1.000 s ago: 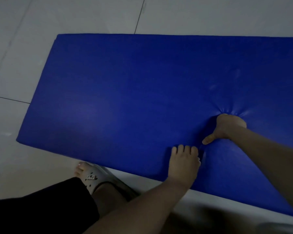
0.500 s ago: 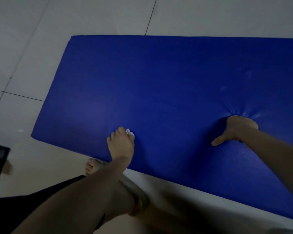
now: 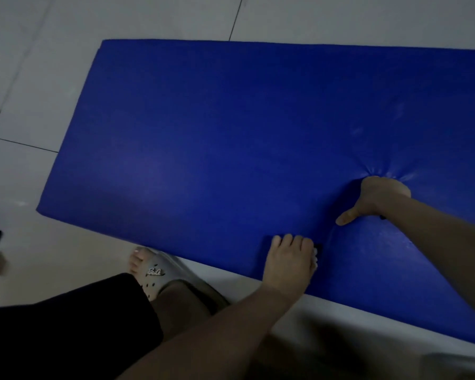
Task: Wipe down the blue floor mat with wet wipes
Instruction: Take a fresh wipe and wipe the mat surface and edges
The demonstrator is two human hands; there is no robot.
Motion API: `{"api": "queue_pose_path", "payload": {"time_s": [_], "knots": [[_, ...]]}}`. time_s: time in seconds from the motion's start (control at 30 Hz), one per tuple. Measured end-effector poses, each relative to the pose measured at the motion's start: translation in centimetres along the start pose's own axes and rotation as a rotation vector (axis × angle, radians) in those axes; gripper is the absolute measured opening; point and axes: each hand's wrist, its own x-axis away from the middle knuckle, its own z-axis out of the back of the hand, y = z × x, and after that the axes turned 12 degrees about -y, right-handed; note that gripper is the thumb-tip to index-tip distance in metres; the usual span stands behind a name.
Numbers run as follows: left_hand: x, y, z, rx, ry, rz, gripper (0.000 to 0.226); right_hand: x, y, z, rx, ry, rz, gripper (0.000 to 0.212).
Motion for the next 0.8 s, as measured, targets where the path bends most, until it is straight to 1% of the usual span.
{"api": "queue_pose_path", "payload": {"time_s": [0.07, 0.1, 0.17, 0.27, 0.33, 0.4, 0.43, 0.5, 0.57, 0.67, 0.8], "knots": [[0.1, -2.1, 0.4, -0.062, 0.027, -0.087, 0.020, -0.2, 0.2, -0.1, -0.011, -0.002, 0.002, 0.093], [0.3, -3.6, 0.7, -0.066, 0.049, -0.083, 0.020, -0.3, 0.3, -0.1, -0.015, 0.003, 0.007, 0.093], [0.6, -6.5, 1.3, -0.071, 0.076, -0.008, 0.020, -0.4, 0.5, -0.3, -0.015, 0.012, 0.017, 0.094], [1.1, -11.2, 2.7, -0.138, 0.072, 0.172, 0.021, -0.5, 0.5, -0.1, -0.002, 0.001, 0.016, 0.095], [1.4, -14.5, 3.8, -0.156, 0.051, 0.372, 0.023, -0.6, 0.4, -0.1, 0.000, -0.011, 0.014, 0.097], [1.9, -17.8, 4.6, -0.112, 0.060, 0.564, 0.024, -0.6, 0.4, -0.1, 0.003, -0.013, 0.013, 0.098], [2.3, -18.9, 4.8, -0.066, 0.073, 0.630, 0.025, -0.7, 0.4, -0.1, 0.004, -0.011, 0.013, 0.099], [2.8, -19.4, 4.8, 0.025, 0.107, 0.680, 0.026, -0.7, 0.3, -0.1, 0.008, 0.004, 0.020, 0.100], [3.0, -17.6, 4.3, 0.081, 0.116, 0.638, 0.028, -0.6, 0.2, -0.1, 0.008, 0.012, 0.030, 0.100], [2.9, -12.0, 3.1, 0.100, 0.059, 0.518, 0.030, -0.5, 0.3, 0.0, 0.006, 0.001, 0.025, 0.098], [2.5, -4.4, 1.1, 0.071, 0.083, 0.273, 0.022, -0.8, 0.1, 0.0, 0.007, -0.019, 0.012, 0.103]]}}
